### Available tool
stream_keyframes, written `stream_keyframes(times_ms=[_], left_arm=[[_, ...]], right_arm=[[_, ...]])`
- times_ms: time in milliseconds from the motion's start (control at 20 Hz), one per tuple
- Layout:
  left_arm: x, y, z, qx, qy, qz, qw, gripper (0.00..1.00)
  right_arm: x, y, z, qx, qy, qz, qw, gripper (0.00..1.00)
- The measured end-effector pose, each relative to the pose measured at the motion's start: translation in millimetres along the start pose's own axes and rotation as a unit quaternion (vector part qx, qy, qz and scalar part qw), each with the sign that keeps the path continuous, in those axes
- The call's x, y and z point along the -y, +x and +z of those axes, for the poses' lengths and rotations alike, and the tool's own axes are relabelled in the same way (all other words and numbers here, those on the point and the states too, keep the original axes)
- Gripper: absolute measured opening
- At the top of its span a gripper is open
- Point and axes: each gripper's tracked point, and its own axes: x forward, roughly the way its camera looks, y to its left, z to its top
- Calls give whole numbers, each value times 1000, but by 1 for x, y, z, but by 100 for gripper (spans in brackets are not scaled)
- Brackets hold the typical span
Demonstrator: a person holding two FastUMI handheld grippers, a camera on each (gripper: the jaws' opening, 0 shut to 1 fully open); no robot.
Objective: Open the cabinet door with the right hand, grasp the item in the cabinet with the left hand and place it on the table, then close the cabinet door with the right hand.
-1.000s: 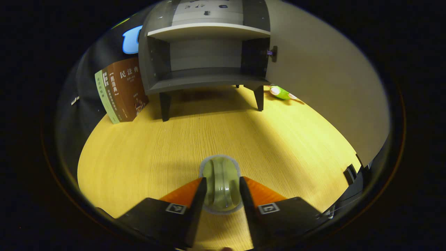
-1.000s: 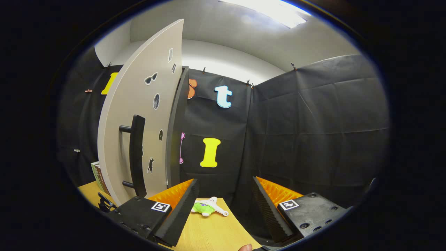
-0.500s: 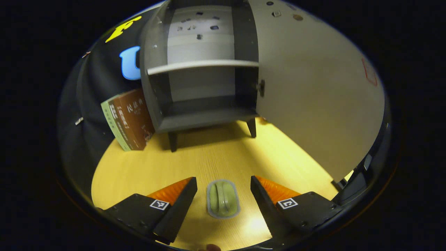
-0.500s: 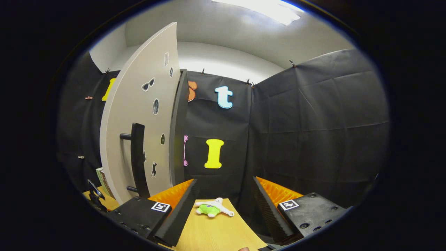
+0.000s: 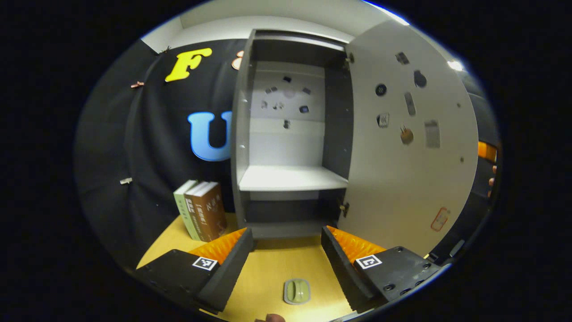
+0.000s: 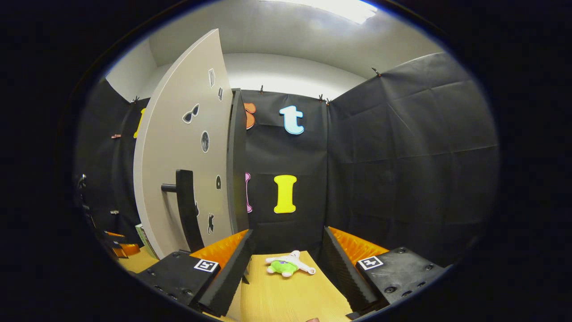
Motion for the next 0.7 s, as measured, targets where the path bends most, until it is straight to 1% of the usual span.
stream_keyframes(times_ms=[150, 300, 500, 700], left_arm=[[-36, -18, 37, 32, 6, 34, 999, 97], [-58, -42, 66, 55, 13, 47, 997, 97], [-79, -71, 84, 68, -8, 47, 997, 97], [-98, -86, 89, 71, 10, 58, 996, 97]], right_arm=[[-8, 1, 3, -1, -3, 4, 1000, 97], [-16, 1, 8, 3, 6, 7, 1000, 97], [-24, -1, 13, 8, 7, 9, 1000, 97], [-35, -3, 16, 13, 5, 8, 1000, 97]])
